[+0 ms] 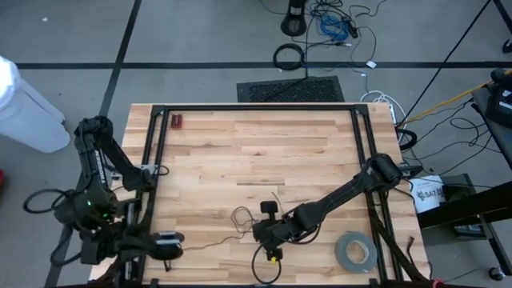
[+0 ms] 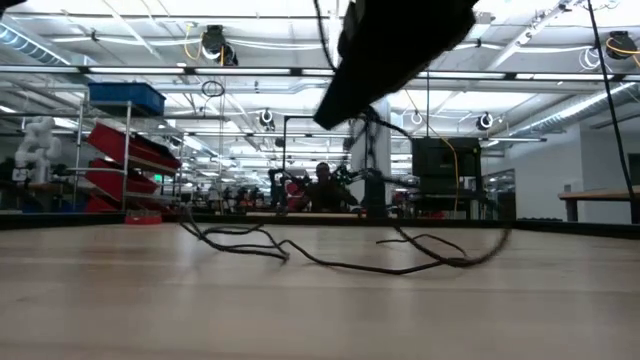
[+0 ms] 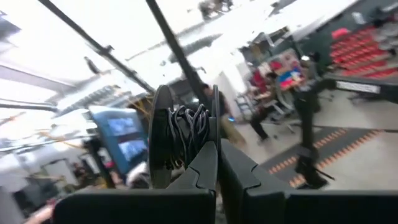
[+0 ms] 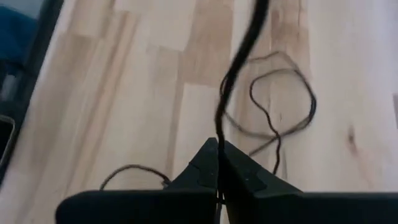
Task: Coil cords
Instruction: Coil the black wire on the spool
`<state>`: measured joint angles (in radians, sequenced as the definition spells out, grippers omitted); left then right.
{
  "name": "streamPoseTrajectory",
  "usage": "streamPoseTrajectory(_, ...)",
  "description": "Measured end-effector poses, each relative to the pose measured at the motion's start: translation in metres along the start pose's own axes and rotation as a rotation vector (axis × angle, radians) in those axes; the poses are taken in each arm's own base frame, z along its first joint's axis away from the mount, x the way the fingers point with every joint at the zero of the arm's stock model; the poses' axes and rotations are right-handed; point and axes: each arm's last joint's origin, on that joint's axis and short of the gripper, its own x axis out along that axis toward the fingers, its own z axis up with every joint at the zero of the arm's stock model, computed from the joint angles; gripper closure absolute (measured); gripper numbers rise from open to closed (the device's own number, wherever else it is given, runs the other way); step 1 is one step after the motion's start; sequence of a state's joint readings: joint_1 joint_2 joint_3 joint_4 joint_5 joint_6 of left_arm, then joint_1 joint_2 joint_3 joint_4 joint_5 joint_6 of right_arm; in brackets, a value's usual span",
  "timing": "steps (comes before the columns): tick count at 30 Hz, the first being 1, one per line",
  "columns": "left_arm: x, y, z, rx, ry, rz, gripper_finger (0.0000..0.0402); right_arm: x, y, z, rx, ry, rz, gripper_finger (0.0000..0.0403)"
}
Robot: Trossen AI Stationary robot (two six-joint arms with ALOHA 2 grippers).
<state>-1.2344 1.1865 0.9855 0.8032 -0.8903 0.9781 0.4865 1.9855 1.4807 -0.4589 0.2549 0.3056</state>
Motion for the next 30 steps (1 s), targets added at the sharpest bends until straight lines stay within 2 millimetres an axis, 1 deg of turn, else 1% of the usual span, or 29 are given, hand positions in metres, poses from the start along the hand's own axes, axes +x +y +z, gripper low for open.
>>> streamPoseTrajectory(4, -0.002, 0.01, 0.005, 0.0, -0.004, 0.065, 0.0398, -0.005, 0.006, -0.004, 0.007, 0.024, 0.005, 0.0402)
streamPoseTrajectory(8, -0.003, 0.014, 0.005, -0.008, 0.022, 0.083, 0.0398, -0.012, 0.012, -0.008, 0.019, 0.048, 0.007, 0.0401)
streamPoseTrajectory(12, -0.004, 0.014, 0.004, -0.003, 0.057, 0.101, 0.0398, -0.03, 0.019, -0.008, 0.021, 0.036, 0.022, 0.0395)
streamPoseTrajectory(18, -0.009, 0.021, 0.008, -0.036, 0.066, 0.111, 0.0398, -0.053, 0.03, -0.017, 0.017, 0.081, 0.026, 0.0385)
streamPoseTrajectory(22, -0.007, 0.017, 0.005, -0.051, 0.117, 0.119, 0.0398, -0.068, 0.036, -0.018, 0.009, 0.068, 0.052, 0.0375)
streamPoseTrajectory(26, -0.005, 0.01, -0.002, -0.059, 0.154, 0.086, 0.0398, -0.089, 0.032, -0.013, 0.018, 0.036, 0.079, 0.0355)
streamPoseTrajectory(30, -0.003, 0.005, -0.008, -0.094, 0.183, 0.071, 0.0398, -0.103, 0.022, -0.008, 0.022, 0.027, 0.101, 0.0317)
